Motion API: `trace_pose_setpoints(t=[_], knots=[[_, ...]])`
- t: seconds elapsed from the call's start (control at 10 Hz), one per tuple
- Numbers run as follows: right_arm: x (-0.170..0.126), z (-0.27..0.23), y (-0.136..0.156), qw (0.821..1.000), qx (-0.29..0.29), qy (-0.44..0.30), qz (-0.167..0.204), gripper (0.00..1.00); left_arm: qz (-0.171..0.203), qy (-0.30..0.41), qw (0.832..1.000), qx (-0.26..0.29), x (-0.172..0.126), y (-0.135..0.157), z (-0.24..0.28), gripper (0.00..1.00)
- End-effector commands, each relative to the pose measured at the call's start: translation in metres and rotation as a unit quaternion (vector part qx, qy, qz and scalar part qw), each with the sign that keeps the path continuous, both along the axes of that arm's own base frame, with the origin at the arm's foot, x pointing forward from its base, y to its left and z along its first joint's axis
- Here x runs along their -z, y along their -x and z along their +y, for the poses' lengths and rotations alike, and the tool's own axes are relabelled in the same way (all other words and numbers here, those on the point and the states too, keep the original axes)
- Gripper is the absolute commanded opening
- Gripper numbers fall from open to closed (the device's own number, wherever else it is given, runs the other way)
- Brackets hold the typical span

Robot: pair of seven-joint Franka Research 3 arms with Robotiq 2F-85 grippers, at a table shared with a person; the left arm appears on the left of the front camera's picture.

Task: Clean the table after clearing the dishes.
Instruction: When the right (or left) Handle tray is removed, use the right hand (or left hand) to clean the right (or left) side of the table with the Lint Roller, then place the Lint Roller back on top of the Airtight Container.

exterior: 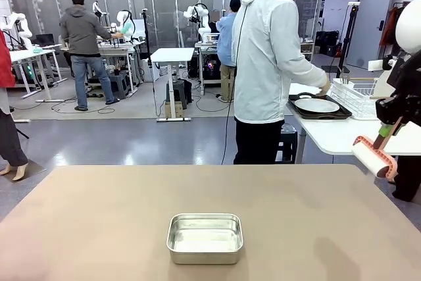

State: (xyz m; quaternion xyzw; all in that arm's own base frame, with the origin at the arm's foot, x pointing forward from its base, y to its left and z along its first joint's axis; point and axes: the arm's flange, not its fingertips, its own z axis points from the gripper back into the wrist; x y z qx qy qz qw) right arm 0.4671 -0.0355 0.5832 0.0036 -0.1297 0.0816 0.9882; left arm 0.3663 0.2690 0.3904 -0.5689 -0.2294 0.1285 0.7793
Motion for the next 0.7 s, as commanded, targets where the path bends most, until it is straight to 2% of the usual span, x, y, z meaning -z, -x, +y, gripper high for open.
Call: trace_pose_setpoints(t=[0.0, 0.6], knots=[[0.0049, -0.0067, -0.0016, 1.0, -0.001, -0.017, 0.007, 0.2, 0.004, 0.003, 1.0, -0.002, -0.0048, 0.0029, 0.0, 1.0], [0.0049, -0.0067, -0.0016, 1.0, -0.001, -0.017, 0.007, 0.2, 0.004, 0.003, 1.0, -0.002, -0.0048, 0.0029, 0.0, 1.0]])
